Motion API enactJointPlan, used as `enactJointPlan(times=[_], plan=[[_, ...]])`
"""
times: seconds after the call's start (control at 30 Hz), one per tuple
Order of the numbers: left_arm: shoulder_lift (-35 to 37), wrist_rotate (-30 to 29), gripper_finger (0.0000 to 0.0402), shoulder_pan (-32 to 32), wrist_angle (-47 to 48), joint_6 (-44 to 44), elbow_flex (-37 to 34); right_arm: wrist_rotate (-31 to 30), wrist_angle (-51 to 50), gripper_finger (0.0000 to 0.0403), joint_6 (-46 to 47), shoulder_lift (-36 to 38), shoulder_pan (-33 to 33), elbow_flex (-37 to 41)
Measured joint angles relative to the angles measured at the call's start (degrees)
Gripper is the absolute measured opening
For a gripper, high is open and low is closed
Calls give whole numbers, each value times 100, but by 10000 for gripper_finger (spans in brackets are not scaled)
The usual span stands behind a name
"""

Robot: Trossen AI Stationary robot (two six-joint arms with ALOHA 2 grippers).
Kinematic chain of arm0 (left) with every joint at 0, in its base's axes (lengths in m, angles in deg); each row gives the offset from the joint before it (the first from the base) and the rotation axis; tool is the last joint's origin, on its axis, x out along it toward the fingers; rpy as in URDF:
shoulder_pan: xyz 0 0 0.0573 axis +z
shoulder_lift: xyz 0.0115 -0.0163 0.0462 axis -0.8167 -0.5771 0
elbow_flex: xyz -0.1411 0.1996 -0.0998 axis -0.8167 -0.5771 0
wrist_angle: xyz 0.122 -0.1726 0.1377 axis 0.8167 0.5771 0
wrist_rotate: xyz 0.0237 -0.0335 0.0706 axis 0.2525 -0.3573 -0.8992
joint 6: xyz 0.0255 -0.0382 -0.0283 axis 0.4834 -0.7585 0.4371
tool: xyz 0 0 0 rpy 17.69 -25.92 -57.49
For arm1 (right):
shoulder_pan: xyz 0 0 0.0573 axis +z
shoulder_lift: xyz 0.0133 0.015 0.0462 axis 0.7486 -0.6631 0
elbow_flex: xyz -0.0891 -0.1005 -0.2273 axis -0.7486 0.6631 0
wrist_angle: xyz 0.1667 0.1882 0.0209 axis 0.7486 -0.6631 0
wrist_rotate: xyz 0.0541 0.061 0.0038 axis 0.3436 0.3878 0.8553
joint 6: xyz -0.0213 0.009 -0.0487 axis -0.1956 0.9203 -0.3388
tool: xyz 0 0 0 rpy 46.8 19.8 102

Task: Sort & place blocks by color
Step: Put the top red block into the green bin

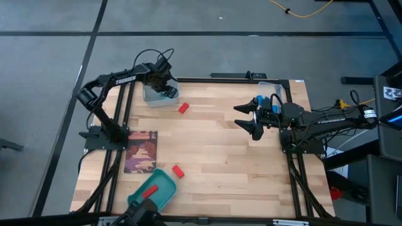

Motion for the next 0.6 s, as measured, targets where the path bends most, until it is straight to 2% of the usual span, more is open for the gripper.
enactJointPlan(times=[0.17, 0.33, 0.47, 0.6], plan=[[614, 299, 217, 0, -260, -7, 0, 2, 0, 351, -2, 0, 0, 0], [1754, 668, 216, -163, -796, -157, 0, 0, 2, 351, -9, 0, 0, 0], [2784, 647, 216, -821, -1543, -194, -36, -42, 2, 351, -11, 0, 1, 0], [3684, 453, 216, -1861, -3042, -304, -617, -55, 2, 351, -15, 0, 0, 0]])
